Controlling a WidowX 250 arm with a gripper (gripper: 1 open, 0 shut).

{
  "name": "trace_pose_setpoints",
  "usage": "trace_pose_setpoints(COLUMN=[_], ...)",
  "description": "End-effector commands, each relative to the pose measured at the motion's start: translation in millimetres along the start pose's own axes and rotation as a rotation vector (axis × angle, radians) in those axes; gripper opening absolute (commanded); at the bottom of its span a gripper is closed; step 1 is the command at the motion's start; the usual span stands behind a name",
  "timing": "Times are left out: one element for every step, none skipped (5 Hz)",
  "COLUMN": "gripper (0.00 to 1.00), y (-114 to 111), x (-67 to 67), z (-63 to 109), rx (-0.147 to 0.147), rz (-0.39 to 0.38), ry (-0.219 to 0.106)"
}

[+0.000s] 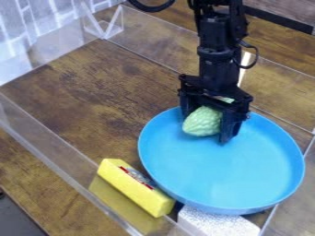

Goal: Put the green object in the blue tray

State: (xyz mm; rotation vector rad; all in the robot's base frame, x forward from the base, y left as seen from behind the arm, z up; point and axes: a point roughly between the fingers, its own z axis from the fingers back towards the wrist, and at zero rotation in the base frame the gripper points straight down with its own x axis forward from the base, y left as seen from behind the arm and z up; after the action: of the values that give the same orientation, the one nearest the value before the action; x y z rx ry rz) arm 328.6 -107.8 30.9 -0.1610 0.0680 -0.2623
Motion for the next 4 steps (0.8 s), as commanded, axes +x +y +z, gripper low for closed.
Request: trace_pose_setpoints(gripper=[1.00,1.00,1.00,1.00], y=[-8.9,-7.9,-7.2,-6.6], x=[8.0,5.9,4.1,2.7], z=[28.0,31.8,34.4,35.7], rx=[0.008,0.012,0.014,0.016], rz=[-0.036,-0.039,-0.042,-0.046], ry=[-0.066,-0.058,-0.053,-0.050])
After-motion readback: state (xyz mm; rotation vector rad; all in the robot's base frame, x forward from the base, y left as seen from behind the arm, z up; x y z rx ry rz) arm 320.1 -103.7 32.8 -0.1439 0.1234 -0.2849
